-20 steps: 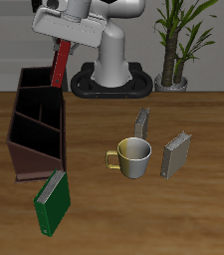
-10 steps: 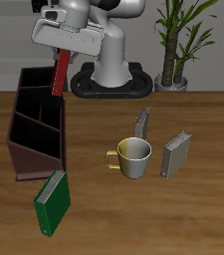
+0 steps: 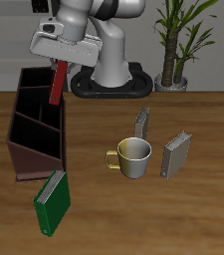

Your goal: Place the red book into the right desk caddy's front compartment

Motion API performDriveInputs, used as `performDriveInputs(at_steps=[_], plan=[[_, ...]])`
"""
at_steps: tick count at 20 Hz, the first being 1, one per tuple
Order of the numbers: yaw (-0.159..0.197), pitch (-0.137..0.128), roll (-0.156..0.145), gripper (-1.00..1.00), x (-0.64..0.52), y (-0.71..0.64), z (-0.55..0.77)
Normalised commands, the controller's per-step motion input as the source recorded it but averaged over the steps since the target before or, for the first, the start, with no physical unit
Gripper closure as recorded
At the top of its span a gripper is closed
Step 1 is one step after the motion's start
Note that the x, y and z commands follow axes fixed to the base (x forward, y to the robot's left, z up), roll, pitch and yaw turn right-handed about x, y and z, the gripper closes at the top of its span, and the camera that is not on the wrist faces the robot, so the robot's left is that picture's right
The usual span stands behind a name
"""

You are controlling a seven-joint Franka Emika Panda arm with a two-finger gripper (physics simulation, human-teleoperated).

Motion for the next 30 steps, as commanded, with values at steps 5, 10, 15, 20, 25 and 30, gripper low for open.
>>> performDriveInputs(at_steps=[5,10,15,20,25,30], plan=[[-0.009,0.001,-0.002,1.0,0.02,0.0,-0.05],[-0.01,0.01,0.003,1.0,0.07,-0.05,-0.11],[-0.006,0.003,0.001,1.0,0.07,-0.02,-0.05],[-0.001,0.015,0.013,1.0,0.11,-0.02,-0.14],[-0.001,0.02,0.003,1.0,0.08,-0.05,-0.14],[-0.001,0.024,0.003,1.0,0.04,-0.03,-0.16]])
